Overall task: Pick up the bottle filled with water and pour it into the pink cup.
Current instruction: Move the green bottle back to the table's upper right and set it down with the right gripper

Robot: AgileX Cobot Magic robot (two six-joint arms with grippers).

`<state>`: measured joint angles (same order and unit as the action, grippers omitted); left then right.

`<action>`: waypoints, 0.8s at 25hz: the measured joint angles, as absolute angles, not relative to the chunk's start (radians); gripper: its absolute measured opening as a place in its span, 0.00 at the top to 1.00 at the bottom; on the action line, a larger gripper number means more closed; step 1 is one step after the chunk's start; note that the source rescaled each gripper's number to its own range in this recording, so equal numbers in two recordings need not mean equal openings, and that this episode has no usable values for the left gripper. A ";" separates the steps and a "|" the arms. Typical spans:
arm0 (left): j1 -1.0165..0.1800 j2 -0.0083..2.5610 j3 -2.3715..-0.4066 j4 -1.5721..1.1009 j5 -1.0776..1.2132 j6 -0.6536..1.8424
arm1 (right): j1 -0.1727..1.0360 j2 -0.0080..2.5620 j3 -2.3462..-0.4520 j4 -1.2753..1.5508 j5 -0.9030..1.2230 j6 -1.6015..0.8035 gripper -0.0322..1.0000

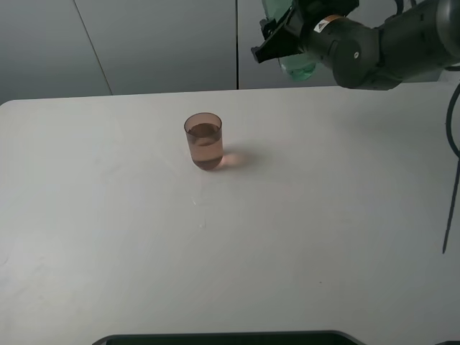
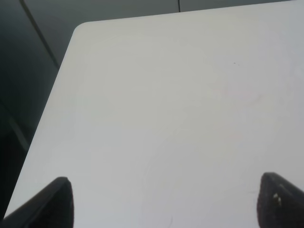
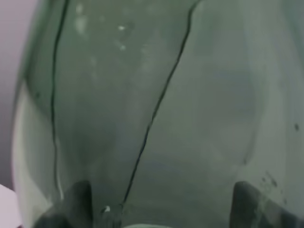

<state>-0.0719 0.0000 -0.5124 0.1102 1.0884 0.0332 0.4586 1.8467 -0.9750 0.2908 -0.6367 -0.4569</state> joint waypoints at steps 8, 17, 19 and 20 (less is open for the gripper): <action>-0.072 0.000 -0.512 0.110 1.088 0.031 | 0.300 1.815 -0.834 0.220 -0.668 -0.112 0.97; -0.072 0.000 -0.512 0.110 1.088 0.029 | 0.129 1.826 -0.713 0.137 -0.739 -0.064 0.97; -0.072 0.000 -0.512 0.110 1.088 0.029 | 0.092 1.845 -0.704 0.109 -0.771 -0.050 0.97; -0.072 0.000 -0.512 0.110 1.088 0.029 | 0.076 1.857 -0.699 0.102 -0.788 -0.046 0.97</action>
